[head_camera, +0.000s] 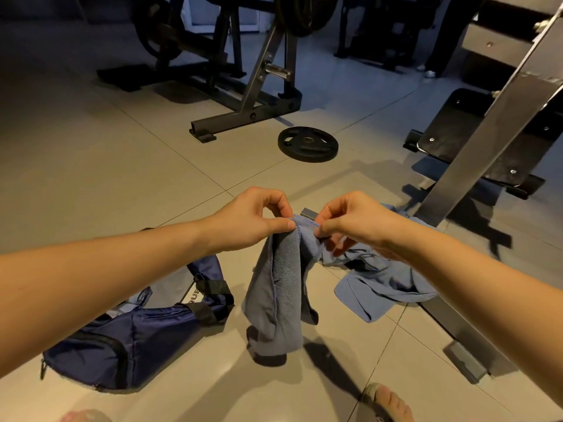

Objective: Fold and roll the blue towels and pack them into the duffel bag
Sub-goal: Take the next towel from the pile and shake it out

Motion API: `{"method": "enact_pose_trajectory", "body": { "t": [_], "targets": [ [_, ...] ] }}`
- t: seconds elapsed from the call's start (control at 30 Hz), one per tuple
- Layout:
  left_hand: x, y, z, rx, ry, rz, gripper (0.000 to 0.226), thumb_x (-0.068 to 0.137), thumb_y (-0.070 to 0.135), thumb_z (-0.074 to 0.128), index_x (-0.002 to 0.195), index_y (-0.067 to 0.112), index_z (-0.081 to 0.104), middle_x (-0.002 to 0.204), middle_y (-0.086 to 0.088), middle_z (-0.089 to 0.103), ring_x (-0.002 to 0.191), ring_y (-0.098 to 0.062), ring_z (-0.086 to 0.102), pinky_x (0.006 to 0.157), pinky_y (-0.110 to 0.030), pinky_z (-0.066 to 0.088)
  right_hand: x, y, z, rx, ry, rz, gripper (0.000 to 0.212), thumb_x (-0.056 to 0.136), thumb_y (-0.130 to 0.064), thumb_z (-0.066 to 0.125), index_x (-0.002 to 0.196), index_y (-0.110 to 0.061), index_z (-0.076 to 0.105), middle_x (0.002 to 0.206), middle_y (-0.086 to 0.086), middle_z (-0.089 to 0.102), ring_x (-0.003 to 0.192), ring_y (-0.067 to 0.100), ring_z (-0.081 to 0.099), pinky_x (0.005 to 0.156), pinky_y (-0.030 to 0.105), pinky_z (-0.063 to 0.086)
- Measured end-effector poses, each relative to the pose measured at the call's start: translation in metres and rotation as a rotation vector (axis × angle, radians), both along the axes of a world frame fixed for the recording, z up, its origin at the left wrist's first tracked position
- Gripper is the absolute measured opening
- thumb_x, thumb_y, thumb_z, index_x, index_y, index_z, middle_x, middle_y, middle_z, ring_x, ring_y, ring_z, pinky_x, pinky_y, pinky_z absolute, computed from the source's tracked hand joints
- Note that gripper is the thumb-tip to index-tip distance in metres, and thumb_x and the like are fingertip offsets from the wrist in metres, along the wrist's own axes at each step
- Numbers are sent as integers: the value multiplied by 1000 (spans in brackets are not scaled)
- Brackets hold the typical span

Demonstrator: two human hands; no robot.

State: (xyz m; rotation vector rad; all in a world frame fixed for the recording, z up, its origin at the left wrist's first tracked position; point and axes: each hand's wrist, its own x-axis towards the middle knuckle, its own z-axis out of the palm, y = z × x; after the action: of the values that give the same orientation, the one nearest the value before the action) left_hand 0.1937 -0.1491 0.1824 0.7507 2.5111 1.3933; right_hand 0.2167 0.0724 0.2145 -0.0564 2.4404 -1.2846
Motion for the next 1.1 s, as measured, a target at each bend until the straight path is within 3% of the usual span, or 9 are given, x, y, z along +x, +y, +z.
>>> {"method": "enact_pose_trajectory", "body": {
  "t": [0.2, 0.27, 0.33, 0.4, 0.5, 0.63, 0.83, 1.0, 1.1],
  "targets": [
    [-1, -6, -2, -45, 32, 26, 6, 91, 20, 74, 87, 23, 70, 95, 5, 72, 96, -10, 65, 93, -32, 52, -4, 11, -2, -17, -25, 14, 14, 97, -9, 63, 88, -1, 70, 90, 22, 73, 74, 25, 68, 69, 35, 61],
    [0, -7, -4, -77, 75, 30, 6, 90, 24, 75, 87, 25, 70, 105, 8, 66, 106, -7, 60, 100, -31, 46, -4, 10, -1, -68, 10, 35, 16, 98, -12, 62, 92, 1, 69, 87, 20, 72, 76, 25, 68, 73, 36, 61],
    [2, -7, -1, -66, 132, 4, 7, 89, 25, 77, 86, 28, 71, 111, 10, 60, 112, -7, 56, 103, -28, 41, -4, 6, 0, -92, 54, 38, 18, 96, -14, 65, 94, 3, 68, 84, 21, 70, 73, 24, 67, 68, 31, 60],
    [5, -4, 5, -35, 168, -37, 6, 89, 22, 77, 87, 25, 73, 102, 10, 65, 105, -11, 60, 97, -32, 48, -3, 2, 0, -110, 84, 29, 22, 93, -15, 69, 93, 7, 68, 79, 19, 69, 67, 23, 66, 63, 29, 59],
    [10, 3, 16, -22, 182, -53, 2, 90, 20, 76, 91, 20, 75, 90, 10, 71, 95, -9, 64, 89, -30, 51, -3, 0, 2, -127, 74, 63, 20, 92, -14, 70, 92, 6, 71, 78, 16, 71, 69, 24, 67, 68, 34, 61],
    [9, 5, 20, -44, 234, -60, 4, 91, 21, 74, 94, 21, 76, 91, 12, 72, 96, -7, 65, 89, -29, 52, -1, 1, 7, -185, 17, 144, 14, 97, -5, 60, 98, 5, 70, 81, 15, 71, 74, 21, 68, 71, 29, 59],
    [7, 7, 19, -58, 243, -29, 3, 90, 26, 76, 92, 23, 74, 88, 12, 72, 91, -6, 66, 86, -39, 56, 0, -1, 9, -87, 119, 199, 13, 99, -9, 59, 95, -5, 71, 92, 19, 72, 80, 18, 69, 72, 27, 57],
    [6, 10, 18, -72, 217, -18, 8, 88, 30, 77, 91, 22, 74, 88, 11, 73, 90, -6, 67, 85, -41, 57, 1, -3, 10, -55, 159, 213, 14, 98, -8, 60, 93, -7, 73, 83, 4, 74, 76, 10, 69, 74, 25, 57],
    [7, 10, 18, -92, 204, -15, 10, 86, 31, 79, 90, 23, 75, 87, 11, 73, 89, -5, 67, 85, -40, 57, 1, -5, 7, -49, 160, 203, 13, 98, -8, 61, 93, -4, 73, 80, 5, 74, 75, 12, 69, 78, 29, 59]
  ]
}}
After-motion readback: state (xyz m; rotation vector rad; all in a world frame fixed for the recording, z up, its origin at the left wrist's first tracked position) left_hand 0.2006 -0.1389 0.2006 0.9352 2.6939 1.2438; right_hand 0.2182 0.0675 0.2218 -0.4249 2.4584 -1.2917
